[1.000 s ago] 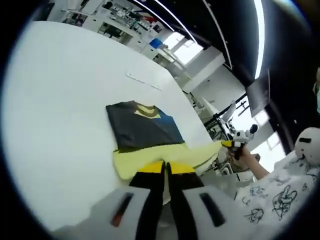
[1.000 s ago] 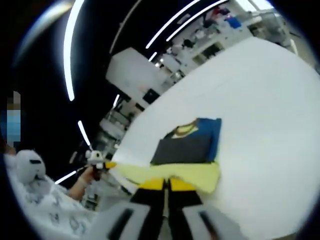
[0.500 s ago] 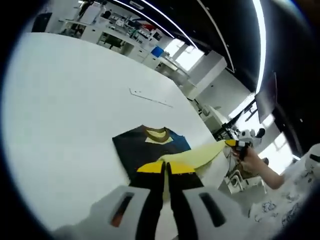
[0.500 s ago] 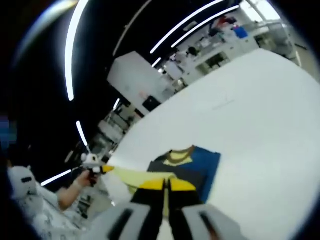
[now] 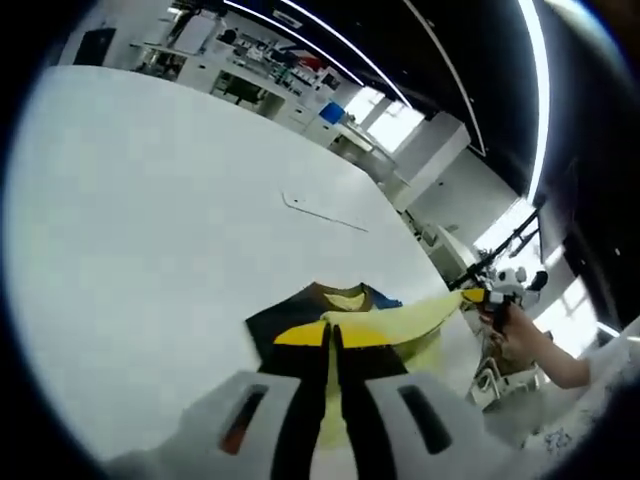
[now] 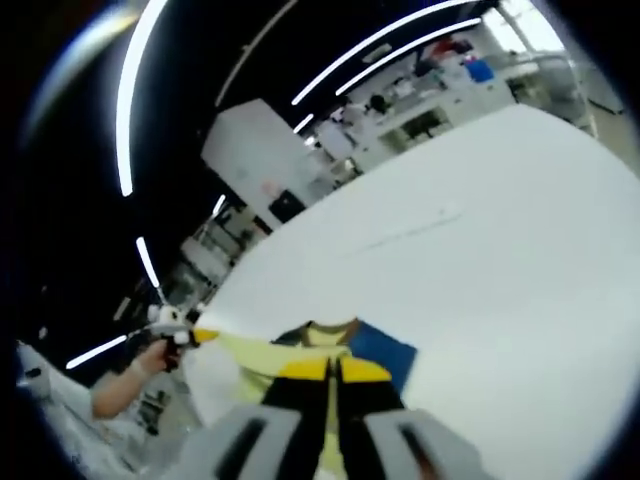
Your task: Fold the garment on the visible template until the final outline fits inside the template.
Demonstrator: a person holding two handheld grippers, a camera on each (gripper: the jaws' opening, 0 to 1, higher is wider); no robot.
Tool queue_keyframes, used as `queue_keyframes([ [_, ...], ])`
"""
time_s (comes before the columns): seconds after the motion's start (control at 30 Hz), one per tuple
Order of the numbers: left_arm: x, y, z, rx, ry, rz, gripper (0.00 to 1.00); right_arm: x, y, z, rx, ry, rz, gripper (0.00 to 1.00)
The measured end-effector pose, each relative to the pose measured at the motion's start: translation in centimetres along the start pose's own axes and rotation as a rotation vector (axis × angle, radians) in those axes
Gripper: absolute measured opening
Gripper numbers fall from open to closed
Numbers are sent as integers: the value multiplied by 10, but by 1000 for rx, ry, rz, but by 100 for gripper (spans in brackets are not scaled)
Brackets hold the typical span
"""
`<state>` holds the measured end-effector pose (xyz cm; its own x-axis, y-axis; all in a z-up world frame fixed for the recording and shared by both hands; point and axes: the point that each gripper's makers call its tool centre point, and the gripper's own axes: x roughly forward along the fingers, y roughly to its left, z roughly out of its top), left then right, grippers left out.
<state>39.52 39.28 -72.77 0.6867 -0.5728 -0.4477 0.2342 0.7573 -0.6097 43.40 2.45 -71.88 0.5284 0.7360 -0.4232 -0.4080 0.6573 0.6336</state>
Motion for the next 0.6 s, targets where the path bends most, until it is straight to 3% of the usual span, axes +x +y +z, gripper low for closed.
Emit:
queue_keyframes([
  [0.2, 20, 18, 1, -23, -9, 43, 0, 21, -18, -1, 2, 4, -44, 0],
  [0.6, 47, 52, -23, -49, 33, 127, 0, 53, -48, -18, -36, 29, -142, 0],
])
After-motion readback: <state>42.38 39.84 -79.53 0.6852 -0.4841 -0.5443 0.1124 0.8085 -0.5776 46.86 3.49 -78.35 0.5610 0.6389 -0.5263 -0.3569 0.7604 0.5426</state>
